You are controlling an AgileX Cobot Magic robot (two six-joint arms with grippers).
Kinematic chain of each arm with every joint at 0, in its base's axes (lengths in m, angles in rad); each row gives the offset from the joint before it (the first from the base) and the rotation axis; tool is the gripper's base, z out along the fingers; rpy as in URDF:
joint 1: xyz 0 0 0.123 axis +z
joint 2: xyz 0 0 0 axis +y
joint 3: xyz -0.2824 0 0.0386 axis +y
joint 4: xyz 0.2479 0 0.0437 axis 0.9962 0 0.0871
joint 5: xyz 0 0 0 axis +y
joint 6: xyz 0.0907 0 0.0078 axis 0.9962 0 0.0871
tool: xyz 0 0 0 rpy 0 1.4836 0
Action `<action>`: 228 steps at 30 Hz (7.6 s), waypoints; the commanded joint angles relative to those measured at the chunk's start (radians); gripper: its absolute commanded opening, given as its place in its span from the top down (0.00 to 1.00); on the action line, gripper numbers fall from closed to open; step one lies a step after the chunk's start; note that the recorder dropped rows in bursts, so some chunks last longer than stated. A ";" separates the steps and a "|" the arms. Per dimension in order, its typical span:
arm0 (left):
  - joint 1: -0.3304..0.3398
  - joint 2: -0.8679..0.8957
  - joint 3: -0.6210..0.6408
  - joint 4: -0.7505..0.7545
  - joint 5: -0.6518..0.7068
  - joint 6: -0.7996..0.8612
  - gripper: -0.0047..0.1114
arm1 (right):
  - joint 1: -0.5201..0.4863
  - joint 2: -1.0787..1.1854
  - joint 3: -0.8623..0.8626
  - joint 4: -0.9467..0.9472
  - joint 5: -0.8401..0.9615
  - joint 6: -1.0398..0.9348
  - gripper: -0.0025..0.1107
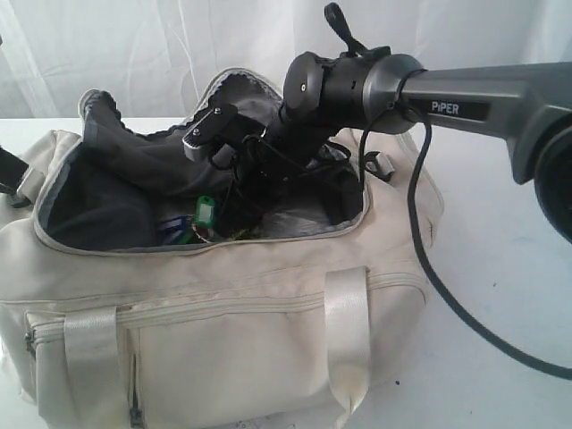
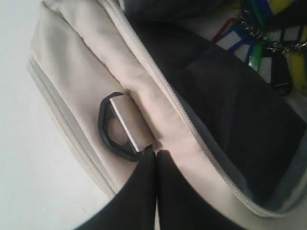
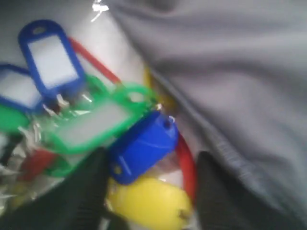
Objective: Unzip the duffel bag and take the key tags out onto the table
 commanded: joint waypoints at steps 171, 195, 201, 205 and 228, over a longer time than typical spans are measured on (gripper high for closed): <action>0.002 -1.029 0.217 -0.146 -0.144 -0.211 0.96 | -0.426 -2.012 0.971 -0.162 -0.046 0.787 0.98; 0.027 -1.042 0.318 -0.146 -0.218 -0.207 0.96 | -0.426 -2.012 0.971 -0.162 -0.046 0.787 0.98; 0.087 -1.066 0.496 -0.146 -0.277 -0.207 0.96 | -0.426 -2.012 0.971 -0.162 -0.048 0.787 0.98; 0.127 -1.079 0.607 -0.146 -0.270 -0.207 0.96 | -0.426 -2.012 0.971 -0.162 -0.048 0.787 0.98; 0.180 -1.206 1.135 0.004 -0.565 -0.205 0.96 | -0.426 -2.014 0.971 -0.162 -0.048 0.788 0.98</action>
